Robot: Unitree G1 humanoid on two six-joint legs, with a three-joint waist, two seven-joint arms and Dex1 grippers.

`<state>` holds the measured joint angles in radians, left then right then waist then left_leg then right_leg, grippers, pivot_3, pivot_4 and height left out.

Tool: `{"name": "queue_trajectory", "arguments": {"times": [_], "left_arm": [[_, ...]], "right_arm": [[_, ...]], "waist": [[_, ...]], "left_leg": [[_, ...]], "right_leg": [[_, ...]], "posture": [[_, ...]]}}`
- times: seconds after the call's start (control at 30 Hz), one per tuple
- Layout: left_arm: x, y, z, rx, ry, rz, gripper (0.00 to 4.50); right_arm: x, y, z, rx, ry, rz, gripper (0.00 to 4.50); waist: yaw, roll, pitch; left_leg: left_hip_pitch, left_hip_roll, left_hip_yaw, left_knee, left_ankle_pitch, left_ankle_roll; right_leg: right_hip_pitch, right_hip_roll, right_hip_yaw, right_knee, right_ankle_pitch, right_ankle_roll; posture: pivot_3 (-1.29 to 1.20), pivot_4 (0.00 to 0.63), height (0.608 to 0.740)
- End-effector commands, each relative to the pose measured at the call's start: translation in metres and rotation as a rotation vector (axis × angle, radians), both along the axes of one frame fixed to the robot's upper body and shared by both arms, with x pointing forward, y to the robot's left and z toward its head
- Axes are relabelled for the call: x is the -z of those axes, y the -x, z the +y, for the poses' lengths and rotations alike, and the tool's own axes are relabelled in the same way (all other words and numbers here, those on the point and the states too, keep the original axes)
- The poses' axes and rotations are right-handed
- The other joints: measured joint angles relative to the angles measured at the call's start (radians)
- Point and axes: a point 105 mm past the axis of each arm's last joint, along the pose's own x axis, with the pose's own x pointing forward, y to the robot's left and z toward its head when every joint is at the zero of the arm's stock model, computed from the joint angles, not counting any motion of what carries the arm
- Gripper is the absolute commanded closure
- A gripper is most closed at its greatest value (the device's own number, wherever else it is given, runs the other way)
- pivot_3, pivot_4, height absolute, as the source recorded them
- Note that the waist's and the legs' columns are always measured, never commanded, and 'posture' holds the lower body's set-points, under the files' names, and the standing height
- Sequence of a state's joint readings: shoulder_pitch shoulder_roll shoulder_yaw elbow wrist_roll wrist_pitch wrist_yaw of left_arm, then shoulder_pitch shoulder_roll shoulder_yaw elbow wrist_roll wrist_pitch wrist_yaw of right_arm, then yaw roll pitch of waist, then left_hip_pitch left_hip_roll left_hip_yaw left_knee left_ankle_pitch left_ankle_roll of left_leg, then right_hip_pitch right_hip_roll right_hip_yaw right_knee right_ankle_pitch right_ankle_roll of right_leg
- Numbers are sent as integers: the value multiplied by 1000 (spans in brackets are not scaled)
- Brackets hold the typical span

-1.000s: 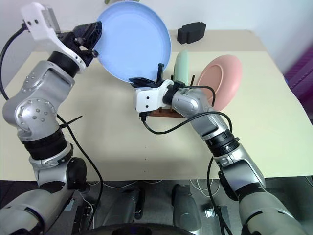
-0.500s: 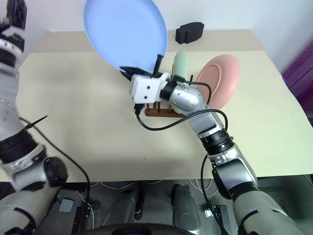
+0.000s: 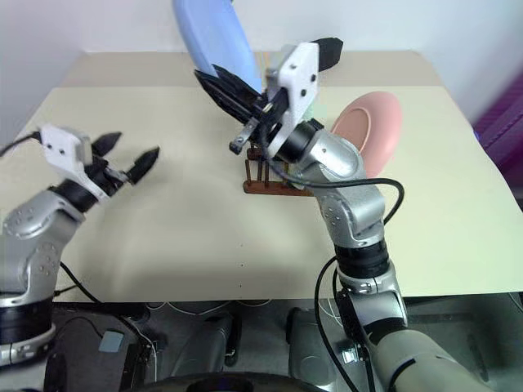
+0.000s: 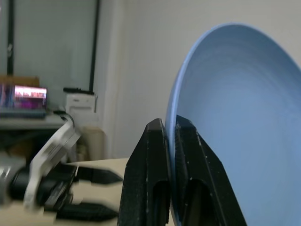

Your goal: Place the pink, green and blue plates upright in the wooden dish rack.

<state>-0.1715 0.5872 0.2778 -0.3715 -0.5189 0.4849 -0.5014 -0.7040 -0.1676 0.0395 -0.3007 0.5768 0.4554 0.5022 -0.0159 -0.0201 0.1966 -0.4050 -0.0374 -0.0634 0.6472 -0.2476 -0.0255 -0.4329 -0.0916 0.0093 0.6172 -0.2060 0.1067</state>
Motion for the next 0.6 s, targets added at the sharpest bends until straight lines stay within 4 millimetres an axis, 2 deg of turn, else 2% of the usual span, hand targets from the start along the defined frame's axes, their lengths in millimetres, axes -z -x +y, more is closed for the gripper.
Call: {"name": "queue_trajectory", "arguments": {"times": [0.03, 0.23, 0.43, 0.6], "left_arm": [[0, 18, -22, 158, -24, -17, 39], [21, 21, -27, 190, -51, 47, 39], [21, 20, -28, 189, -46, 38, 39], [19, 20, -28, 184, -47, 31, 39]], "right_arm": [[-13, 12, -4, -39, -88, 41, 4500], [-6, 12, -4, -77, -164, 166, 4500], [10, 10, -1, -66, -182, 259, 4500], [15, 4, -5, -34, -214, 294, 4500]], "waist": [[-1, 0, 0], [-1, 1, 0], [0, 1, 0], [-1, 1, 0]], "left_leg": [[0, 0, 0, 0, 0, 0], [0, 0, 1, 0, 0, 0], [0, 0, 2, 0, 0, 0], [0, 0, 2, 0, 0, 0]], "right_leg": [[0, 0, 0, 0, 0, 0], [-1, 2, 1, 0, 0, 0], [-1, 2, 1, 0, 0, 0], [-1, 3, 1, 0, 0, 0]], "posture": [[0, 150, 731], [0, 150, 731], [0, 150, 731], [0, 150, 731]]}}
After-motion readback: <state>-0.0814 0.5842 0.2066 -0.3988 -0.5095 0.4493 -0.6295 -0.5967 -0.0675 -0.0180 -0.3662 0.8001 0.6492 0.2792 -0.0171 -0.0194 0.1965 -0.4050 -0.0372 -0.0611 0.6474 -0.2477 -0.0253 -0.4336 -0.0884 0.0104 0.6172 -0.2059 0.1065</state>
